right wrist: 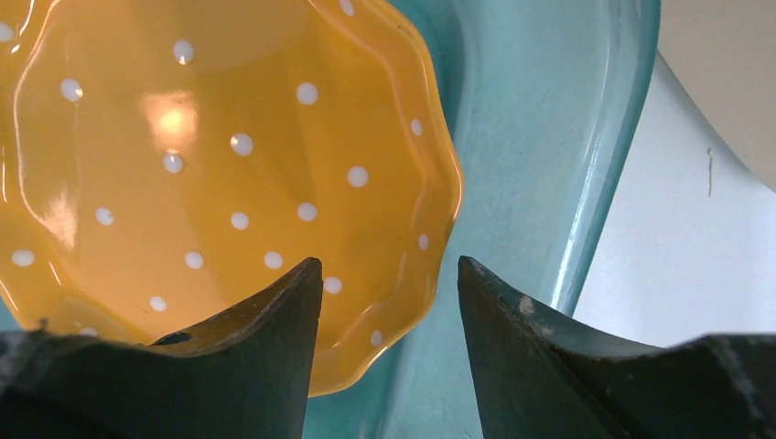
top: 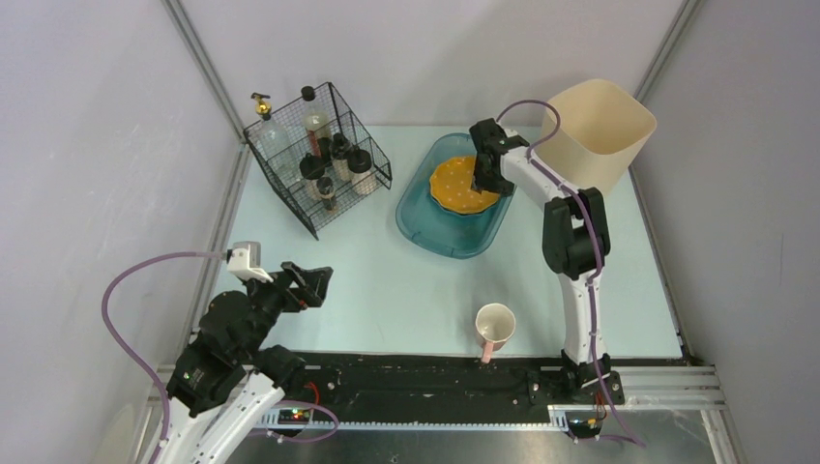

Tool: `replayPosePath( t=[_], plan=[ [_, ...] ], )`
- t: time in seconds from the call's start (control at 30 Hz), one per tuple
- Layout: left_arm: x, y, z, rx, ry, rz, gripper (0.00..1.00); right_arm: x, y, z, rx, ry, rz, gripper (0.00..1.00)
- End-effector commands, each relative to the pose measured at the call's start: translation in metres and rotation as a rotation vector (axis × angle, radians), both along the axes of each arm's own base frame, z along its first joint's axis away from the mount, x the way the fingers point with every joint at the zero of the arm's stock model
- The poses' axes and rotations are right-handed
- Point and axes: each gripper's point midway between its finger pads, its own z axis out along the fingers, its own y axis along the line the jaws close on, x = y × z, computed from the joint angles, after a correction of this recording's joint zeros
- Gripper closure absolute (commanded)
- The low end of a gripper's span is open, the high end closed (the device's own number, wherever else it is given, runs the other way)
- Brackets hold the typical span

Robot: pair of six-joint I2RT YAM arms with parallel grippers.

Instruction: Clear the kitchen counter

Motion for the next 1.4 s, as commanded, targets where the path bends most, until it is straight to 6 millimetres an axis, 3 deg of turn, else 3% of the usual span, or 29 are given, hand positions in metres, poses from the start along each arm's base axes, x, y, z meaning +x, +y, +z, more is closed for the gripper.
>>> replayPosePath(
  t=[0.0,0.17,0.3,0.33,0.57,0.87,1.13,1.37],
  plan=[
    [0.000,0.000,0.009,-0.012,-0.038,-0.006,0.02,-0.019,-0.025,0.045,-0.081,-0.013,0.006,0.39],
    [0.000,-0.001,0.009,-0.010,-0.035,-0.008,0.02,-0.034,-0.009,0.094,-0.024,-0.134,0.069,0.39],
    [0.001,-0.002,0.008,-0.009,-0.033,-0.011,0.02,-0.071,0.013,0.140,0.008,-0.226,0.170,0.39],
    [0.000,-0.002,0.009,-0.009,-0.034,-0.012,0.02,-0.080,0.015,0.134,-0.003,-0.217,0.197,0.39],
    [0.000,-0.002,0.009,-0.011,-0.035,-0.011,0.02,-0.162,0.058,0.142,0.030,-0.246,0.383,0.38],
    [0.000,-0.003,0.008,-0.008,-0.032,-0.019,0.02,-0.256,0.081,0.125,-0.038,-0.167,0.560,0.38],
    [0.001,-0.003,0.008,-0.007,-0.033,-0.017,0.02,-0.318,0.075,0.102,-0.050,-0.084,0.591,0.39],
    [0.001,-0.003,0.007,-0.007,-0.029,-0.015,0.02,-0.354,0.071,0.089,-0.069,-0.049,0.594,0.40]
  ],
)
